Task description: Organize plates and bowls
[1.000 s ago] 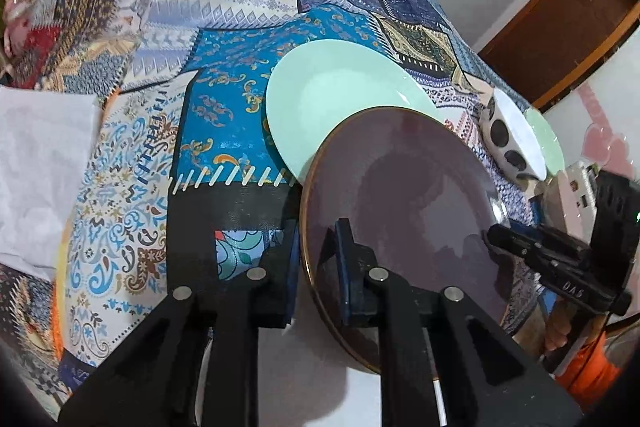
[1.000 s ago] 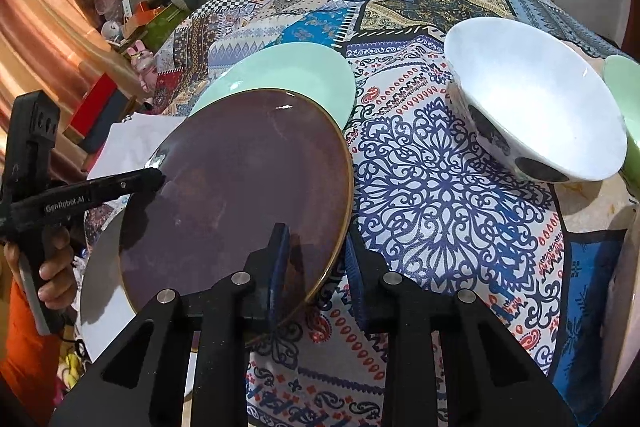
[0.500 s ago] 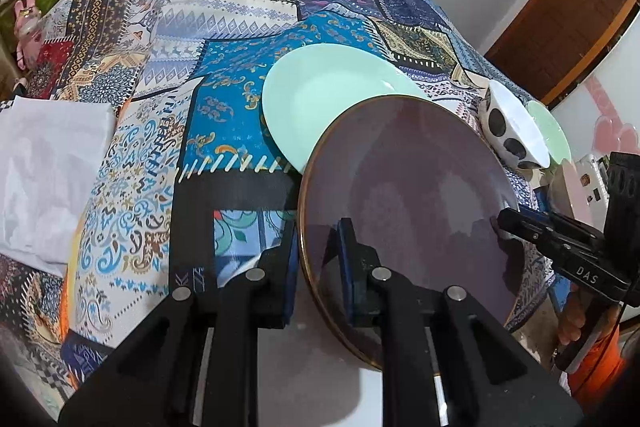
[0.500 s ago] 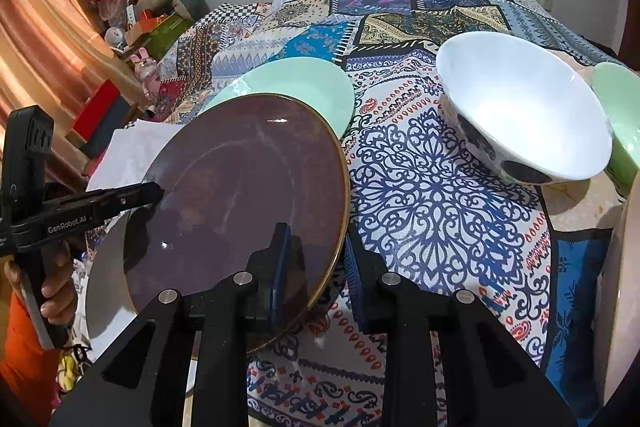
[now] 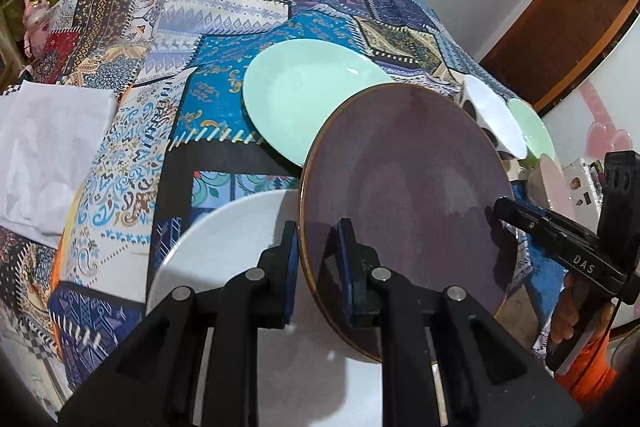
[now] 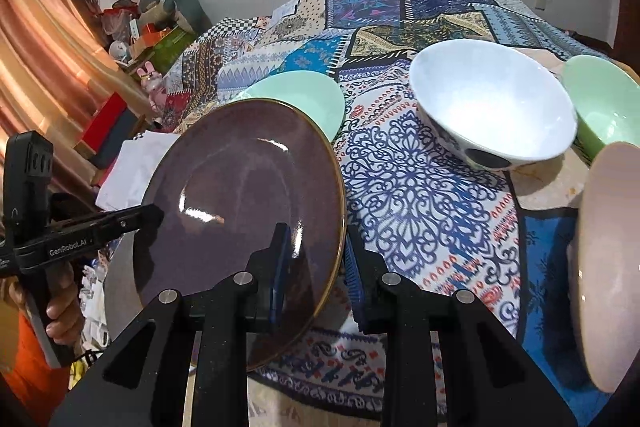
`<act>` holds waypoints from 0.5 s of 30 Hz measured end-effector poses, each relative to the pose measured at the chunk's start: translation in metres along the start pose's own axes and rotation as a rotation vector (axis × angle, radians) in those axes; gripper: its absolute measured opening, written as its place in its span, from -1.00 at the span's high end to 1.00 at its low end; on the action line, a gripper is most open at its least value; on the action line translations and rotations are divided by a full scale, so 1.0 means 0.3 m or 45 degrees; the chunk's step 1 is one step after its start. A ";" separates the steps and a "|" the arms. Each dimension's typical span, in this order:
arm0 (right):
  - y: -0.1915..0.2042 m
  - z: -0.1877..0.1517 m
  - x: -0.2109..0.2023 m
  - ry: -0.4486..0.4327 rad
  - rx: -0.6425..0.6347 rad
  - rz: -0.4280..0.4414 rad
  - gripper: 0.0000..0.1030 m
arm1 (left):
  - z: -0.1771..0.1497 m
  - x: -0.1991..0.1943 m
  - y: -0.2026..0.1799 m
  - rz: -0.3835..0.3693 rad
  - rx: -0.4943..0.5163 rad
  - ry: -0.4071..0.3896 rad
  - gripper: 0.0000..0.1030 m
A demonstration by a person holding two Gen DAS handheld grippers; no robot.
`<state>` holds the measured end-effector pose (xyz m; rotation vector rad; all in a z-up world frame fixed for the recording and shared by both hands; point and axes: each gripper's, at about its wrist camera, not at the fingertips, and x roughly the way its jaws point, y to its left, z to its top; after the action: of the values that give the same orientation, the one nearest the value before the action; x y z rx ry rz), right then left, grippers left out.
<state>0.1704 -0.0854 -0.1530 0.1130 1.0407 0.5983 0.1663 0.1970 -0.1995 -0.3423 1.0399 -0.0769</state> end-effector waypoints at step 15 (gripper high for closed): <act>-0.043 -0.060 -0.142 -0.059 0.016 -0.007 0.53 | -0.083 -0.072 -0.157 -0.010 0.044 -0.009 0.66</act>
<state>0.1452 -0.1215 -0.1339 0.1349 0.9997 0.5818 0.1388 0.1514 -0.1782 -0.3149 1.0293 -0.1006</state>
